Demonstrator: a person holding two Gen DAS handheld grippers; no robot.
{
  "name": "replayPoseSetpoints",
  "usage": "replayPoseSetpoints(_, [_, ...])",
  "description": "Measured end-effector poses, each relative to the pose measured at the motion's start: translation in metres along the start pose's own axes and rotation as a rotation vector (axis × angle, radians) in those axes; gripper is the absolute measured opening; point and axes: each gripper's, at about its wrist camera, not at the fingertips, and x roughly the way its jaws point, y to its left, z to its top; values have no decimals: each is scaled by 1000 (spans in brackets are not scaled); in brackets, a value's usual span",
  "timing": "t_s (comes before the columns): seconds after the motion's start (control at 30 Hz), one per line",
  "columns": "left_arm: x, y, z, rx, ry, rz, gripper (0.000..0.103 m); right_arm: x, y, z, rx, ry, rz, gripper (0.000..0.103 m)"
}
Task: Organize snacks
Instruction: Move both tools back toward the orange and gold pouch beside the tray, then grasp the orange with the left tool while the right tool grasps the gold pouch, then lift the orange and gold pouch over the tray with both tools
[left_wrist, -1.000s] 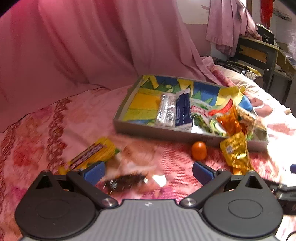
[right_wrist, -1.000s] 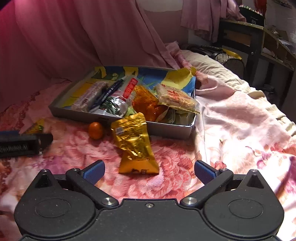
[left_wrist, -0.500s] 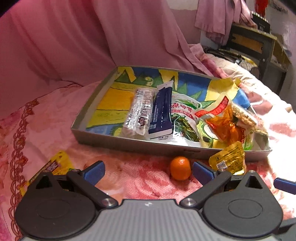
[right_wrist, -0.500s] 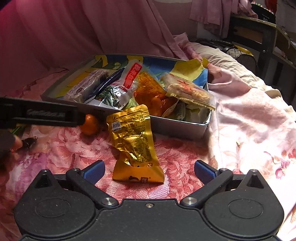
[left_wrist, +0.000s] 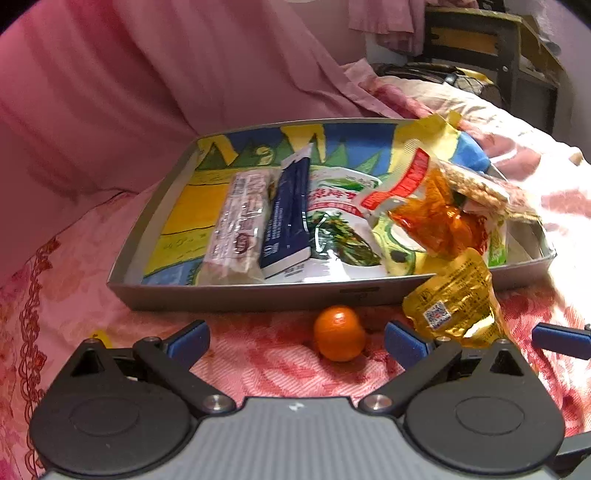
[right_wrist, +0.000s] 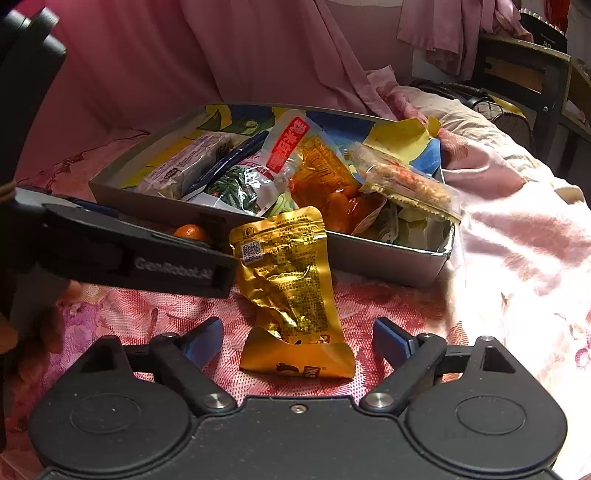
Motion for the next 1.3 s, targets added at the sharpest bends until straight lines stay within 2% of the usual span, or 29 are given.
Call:
replayPoseSetpoints(0.4, [6, -12, -1, 35, 18, 2, 102, 5, -4, -1, 23, 12, -9, 85])
replayPoseSetpoints(0.7, [8, -9, -2, -1, 31, -22, 93, 5, 0, -3, 5, -1, -9, 76])
replayPoseSetpoints(0.77, [7, -8, -3, -12, 32, -37, 89, 4, 2, -3, -3, -5, -2, 70])
replayPoseSetpoints(1.0, [5, -4, -2, -38, 20, -78, 72, 3, 3, -3, -4, -10, 7, 62])
replayPoseSetpoints(1.13, [3, 3, -4, -70, 15, -76, 55, 2, 4, -3, -10, -9, 7, 59])
replayPoseSetpoints(1.23, [1, 6, -4, -66, 12, -75, 34, 2, 5, -2, -8, -7, 2, 59])
replayPoseSetpoints(1.3, [-2, 7, -4, -61, 12, -76, 32, 1, 4, -2, -1, -9, 4, 58])
